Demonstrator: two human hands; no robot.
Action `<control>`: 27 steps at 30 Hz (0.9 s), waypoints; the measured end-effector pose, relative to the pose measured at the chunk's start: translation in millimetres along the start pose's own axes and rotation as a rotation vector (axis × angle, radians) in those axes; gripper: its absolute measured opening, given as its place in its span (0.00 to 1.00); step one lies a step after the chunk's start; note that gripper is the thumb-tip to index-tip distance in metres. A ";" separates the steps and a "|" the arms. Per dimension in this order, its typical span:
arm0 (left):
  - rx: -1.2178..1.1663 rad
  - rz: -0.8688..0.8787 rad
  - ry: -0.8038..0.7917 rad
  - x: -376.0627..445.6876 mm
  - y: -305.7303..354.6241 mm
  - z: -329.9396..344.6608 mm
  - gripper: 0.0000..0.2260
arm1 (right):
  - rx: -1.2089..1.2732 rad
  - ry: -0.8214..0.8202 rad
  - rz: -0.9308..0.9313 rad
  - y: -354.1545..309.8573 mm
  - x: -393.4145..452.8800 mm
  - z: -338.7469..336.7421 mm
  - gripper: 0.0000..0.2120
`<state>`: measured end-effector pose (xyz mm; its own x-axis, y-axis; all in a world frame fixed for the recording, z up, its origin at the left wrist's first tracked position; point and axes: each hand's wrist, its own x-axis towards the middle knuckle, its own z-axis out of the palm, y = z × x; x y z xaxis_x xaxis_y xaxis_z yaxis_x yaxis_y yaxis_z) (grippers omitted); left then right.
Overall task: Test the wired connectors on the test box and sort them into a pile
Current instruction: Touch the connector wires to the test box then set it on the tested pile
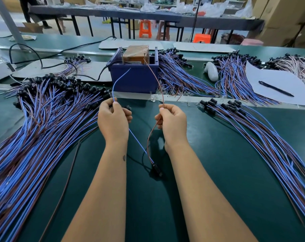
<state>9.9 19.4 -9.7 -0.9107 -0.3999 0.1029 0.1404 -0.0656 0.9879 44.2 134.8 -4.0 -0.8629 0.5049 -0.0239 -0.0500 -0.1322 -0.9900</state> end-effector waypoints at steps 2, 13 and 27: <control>-0.015 -0.001 -0.010 0.0 -0.1 0.5 0.08 | 0.028 0.017 0.008 -0.9 0.2 -0.6 0.08; -0.047 0.025 0.020 3.1 0.0 0.2 0.08 | 0.090 0.039 0.036 -3.4 -0.2 -1.3 0.07; -0.053 0.026 0.038 4.6 0.4 -0.1 0.08 | -0.139 -0.038 -0.034 3.7 -0.1 2.7 0.09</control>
<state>5.7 17.5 -8.9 -0.8913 -0.4365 0.1227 0.1848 -0.1026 0.9774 42.7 131.9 -7.4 -0.8803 0.4742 0.0127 -0.0115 0.0055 -0.9999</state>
